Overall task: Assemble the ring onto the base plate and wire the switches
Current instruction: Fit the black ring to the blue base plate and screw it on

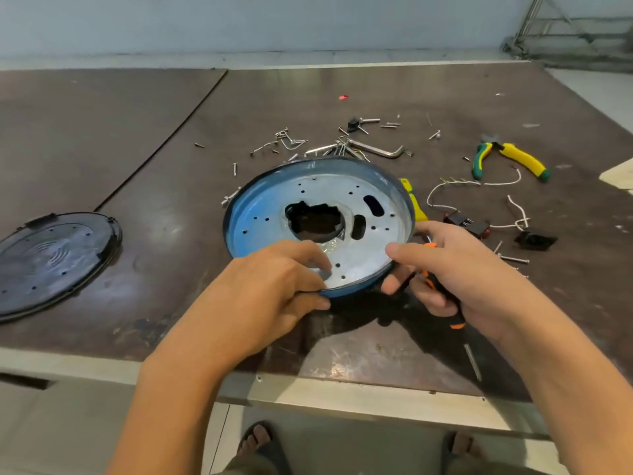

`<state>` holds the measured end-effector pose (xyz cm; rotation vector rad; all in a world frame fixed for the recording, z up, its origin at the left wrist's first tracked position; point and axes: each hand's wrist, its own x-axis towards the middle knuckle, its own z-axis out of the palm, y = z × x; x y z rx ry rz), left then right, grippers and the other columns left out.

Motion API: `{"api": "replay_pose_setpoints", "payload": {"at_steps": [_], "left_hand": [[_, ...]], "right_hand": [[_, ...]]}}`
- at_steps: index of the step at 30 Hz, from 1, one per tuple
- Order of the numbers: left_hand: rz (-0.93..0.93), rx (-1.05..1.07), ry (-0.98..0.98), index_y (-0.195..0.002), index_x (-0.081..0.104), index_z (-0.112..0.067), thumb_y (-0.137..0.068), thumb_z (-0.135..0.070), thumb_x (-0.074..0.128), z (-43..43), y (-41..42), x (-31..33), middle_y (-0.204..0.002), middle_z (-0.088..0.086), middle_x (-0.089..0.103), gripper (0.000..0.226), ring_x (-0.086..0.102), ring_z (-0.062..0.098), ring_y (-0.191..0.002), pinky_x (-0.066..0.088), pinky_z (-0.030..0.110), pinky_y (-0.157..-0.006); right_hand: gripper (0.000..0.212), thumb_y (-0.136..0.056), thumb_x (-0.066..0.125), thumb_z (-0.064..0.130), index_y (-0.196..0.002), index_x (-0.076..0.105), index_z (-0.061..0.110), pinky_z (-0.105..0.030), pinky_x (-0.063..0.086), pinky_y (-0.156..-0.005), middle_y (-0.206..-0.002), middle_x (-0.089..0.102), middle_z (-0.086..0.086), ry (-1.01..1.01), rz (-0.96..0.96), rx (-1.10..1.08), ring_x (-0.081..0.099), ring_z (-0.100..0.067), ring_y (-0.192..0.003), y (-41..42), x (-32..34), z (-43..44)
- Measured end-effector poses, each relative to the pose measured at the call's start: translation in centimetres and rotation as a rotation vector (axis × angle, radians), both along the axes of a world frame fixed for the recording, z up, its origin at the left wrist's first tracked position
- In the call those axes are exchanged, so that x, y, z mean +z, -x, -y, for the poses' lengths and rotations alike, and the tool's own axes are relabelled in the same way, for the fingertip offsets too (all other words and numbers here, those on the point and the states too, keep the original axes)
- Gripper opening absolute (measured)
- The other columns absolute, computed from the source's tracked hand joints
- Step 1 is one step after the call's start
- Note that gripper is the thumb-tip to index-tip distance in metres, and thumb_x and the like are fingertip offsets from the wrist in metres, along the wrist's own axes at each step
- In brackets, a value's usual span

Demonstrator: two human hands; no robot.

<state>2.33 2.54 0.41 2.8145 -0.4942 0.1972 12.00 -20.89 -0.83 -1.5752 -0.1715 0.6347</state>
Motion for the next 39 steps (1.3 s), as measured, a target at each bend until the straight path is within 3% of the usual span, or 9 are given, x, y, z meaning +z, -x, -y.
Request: {"api": "replay_pose_setpoints", "payload": {"at_steps": [6, 11, 14, 16, 18, 20, 23, 33, 39], "left_hand": [[-0.049, 0.057, 0.035, -0.1, 0.076, -0.034, -0.081, -0.038, 0.076, -0.1, -0.3, -0.4, -0.121, -0.024, 0.059, 0.019, 0.055, -0.001, -0.104, 0.058, 0.03, -0.077], [-0.016, 0.076, 0.056, -0.095, 0.076, -0.034, -0.08, -0.044, 0.071, -0.1, -0.2, -0.8, -0.116, -0.024, 0.06, 0.019, 0.055, -0.001, -0.105, 0.059, 0.034, -0.075], [-0.012, 0.076, 0.057, -0.087, 0.073, -0.034, -0.08, -0.049, 0.065, 0.0, -0.3, -0.7, -0.114, -0.023, 0.06, 0.019, 0.056, 0.001, -0.102, 0.059, 0.033, -0.073], [-0.009, 0.08, 0.046, -0.084, 0.07, -0.034, -0.08, -0.049, 0.065, 0.1, -0.3, -0.6, -0.112, -0.023, 0.06, 0.016, 0.057, 0.001, -0.1, 0.059, 0.032, -0.072], [-0.003, 0.088, 0.041, -0.081, 0.068, -0.035, -0.08, -0.047, 0.067, 0.3, -0.3, -0.5, -0.11, -0.023, 0.06, 0.012, 0.057, 0.001, -0.096, 0.057, 0.03, -0.068], [-0.002, 0.095, 0.04, -0.079, 0.066, -0.036, -0.079, -0.046, 0.068, 0.5, -0.3, -0.4, -0.108, -0.023, 0.061, 0.009, 0.056, 0.002, -0.092, 0.056, 0.027, -0.066], [-0.018, 0.105, 0.038, -0.076, 0.065, -0.035, -0.077, -0.045, 0.067, 0.6, -0.3, -0.3, -0.108, -0.023, 0.06, 0.01, 0.057, 0.003, -0.092, 0.056, 0.027, -0.066], [-0.049, 0.097, 0.046, -0.073, 0.065, -0.033, -0.077, -0.041, 0.069, 0.6, -0.4, -0.3, -0.107, -0.024, 0.059, 0.01, 0.059, 0.003, -0.093, 0.058, 0.033, -0.068], [-0.069, 0.098, 0.104, -0.079, 0.07, -0.036, -0.073, -0.05, 0.062, 0.4, -0.6, -0.2, -0.108, -0.024, 0.063, 0.017, 0.06, 0.003, -0.094, 0.059, 0.034, -0.071]], "right_hand": [[0.052, -0.094, 0.067, 0.024, -0.139, 0.04, 0.027, -0.017, 0.026, -0.04, -0.074, 0.071, -0.022, 0.126, 0.124, -0.049, 0.032, -0.016, -0.033, -0.3, 0.1, 0.6], [0.026, -0.094, 0.066, 0.021, -0.119, 0.061, 0.022, -0.017, 0.025, -0.036, -0.063, 0.067, -0.017, 0.188, 0.277, -0.196, 0.031, -0.015, -0.031, -1.7, 1.8, 4.2], [0.015, -0.093, 0.069, 0.023, -0.106, 0.066, 0.027, -0.021, 0.031, -0.034, -0.056, 0.064, -0.004, 0.474, 0.439, -0.217, 0.042, -0.012, -0.033, -2.7, 1.9, 6.6], [0.004, -0.09, 0.073, 0.025, -0.09, 0.07, 0.024, -0.024, 0.041, -0.043, -0.057, 0.067, 0.001, 0.737, 0.521, -0.156, 0.055, -0.009, -0.041, -3.3, 1.5, 7.7], [0.015, -0.086, 0.078, 0.028, -0.074, 0.07, 0.022, -0.028, 0.042, -0.054, -0.063, 0.068, 0.001, 0.95, 0.544, -0.111, 0.058, -0.013, -0.054, -3.8, 0.8, 8.5], [0.018, -0.081, 0.082, 0.031, -0.07, 0.07, 0.024, -0.029, 0.039, -0.058, -0.073, 0.066, 0.001, 1.03, 0.551, -0.112, 0.057, -0.012, -0.066, -4.1, 0.5, 9.0], [0.015, -0.079, 0.084, 0.032, -0.073, 0.072, 0.027, -0.026, 0.038, -0.058, -0.076, 0.063, 0.001, 1.025, 0.559, -0.108, 0.055, -0.012, -0.071, -4.2, 0.6, 9.7], [0.016, -0.084, 0.08, 0.018, -0.086, 0.072, 0.03, -0.027, 0.046, -0.052, -0.073, 0.065, -0.002, 1.002, 0.525, -0.073, 0.054, -0.014, -0.049, -4.8, 0.3, 11.0], [0.032, -0.079, 0.084, 0.01, -0.102, 0.069, 0.026, -0.021, 0.048, -0.043, -0.078, 0.07, 0.0, 0.97, 0.453, -0.036, 0.062, -0.014, -0.061, -4.9, 0.4, 11.3]]}}
